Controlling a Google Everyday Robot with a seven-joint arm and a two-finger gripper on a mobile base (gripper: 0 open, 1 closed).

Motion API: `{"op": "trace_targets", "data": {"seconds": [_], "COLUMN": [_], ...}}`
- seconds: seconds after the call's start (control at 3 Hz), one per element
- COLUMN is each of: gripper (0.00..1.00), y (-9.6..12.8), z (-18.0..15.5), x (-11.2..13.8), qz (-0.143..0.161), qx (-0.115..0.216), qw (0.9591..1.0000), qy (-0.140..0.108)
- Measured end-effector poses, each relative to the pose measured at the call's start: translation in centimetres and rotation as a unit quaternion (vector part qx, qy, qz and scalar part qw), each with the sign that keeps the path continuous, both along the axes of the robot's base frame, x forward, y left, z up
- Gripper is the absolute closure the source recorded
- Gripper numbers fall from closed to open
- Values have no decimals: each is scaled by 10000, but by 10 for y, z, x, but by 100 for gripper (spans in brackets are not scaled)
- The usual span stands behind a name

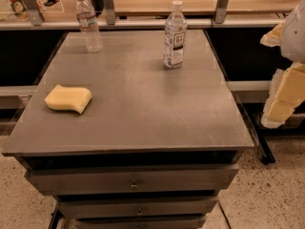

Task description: Move water bottle near sponge

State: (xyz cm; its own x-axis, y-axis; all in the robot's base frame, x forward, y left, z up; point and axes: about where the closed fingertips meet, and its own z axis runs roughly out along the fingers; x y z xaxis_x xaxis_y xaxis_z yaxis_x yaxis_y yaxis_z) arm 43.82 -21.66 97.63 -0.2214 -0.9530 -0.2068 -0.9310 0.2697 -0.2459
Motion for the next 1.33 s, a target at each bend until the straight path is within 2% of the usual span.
{"op": "trace_targets", "data": {"seconds": [0.67, 1.0, 1.33], "gripper": [0, 0, 0], "y": [5, 16, 26], "z": [4, 7, 9], "x": [1, 3, 4], "qz": [17, -19, -161], "qx": [13, 302, 908], "qw": [10000, 9994, 9955], "qy": [-89, -172, -218]}}
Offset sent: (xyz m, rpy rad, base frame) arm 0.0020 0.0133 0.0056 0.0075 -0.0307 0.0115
